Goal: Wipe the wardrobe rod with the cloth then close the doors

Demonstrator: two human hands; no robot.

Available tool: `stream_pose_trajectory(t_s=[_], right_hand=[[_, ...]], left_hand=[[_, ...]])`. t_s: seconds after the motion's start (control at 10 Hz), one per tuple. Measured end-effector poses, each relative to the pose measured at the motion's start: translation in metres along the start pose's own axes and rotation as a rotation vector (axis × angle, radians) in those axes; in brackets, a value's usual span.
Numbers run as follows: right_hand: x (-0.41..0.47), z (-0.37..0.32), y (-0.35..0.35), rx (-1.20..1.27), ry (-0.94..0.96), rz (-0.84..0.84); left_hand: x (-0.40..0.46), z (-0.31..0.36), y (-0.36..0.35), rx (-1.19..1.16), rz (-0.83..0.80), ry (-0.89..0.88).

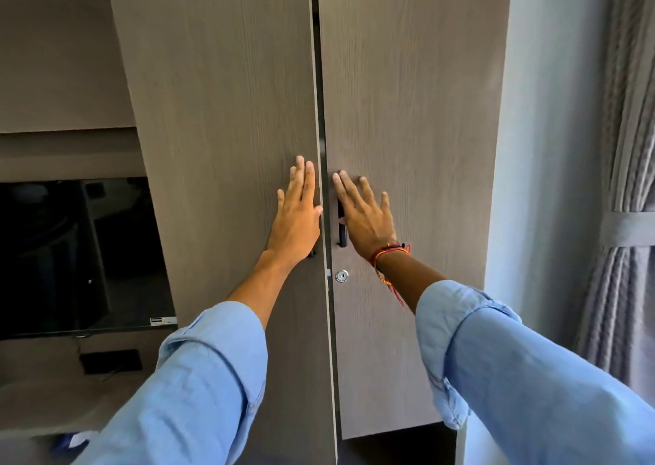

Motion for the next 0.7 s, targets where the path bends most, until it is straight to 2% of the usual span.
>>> stream_pose_trajectory(t_s=[0.2, 0.5, 0.6, 0.7], right_hand=[[0.011, 0.0, -0.006, -0.015, -0.006, -0.019], [0.023, 0.0, -0.005, 0.067, 0.004, -0.149], [0.023, 0.002, 0.018, 0.2, 0.017, -0.263], [0.017, 0.005, 0.06, 0.644, -0.03, -0.252]], left_hand=[[0.022, -0.017, -0.012, 0.089, -0.19, 0.055], [0.041, -0.027, -0.027, 0.171, -0.273, 0.14], [0.043, -0.024, -0.024, 0.181, -0.297, 0.153], [0.044, -0.02, -0.024, 0.183, -0.323, 0.169]])
Point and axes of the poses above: each hand's wrist, its own x-axis towards the middle knuckle, its own y-axis out of the back of the hand, z = x × y, the point moved 2 cm from there along x, towards the middle knuckle, and after that the axes turned 7 degrees about -y, right-handed, at the moved point
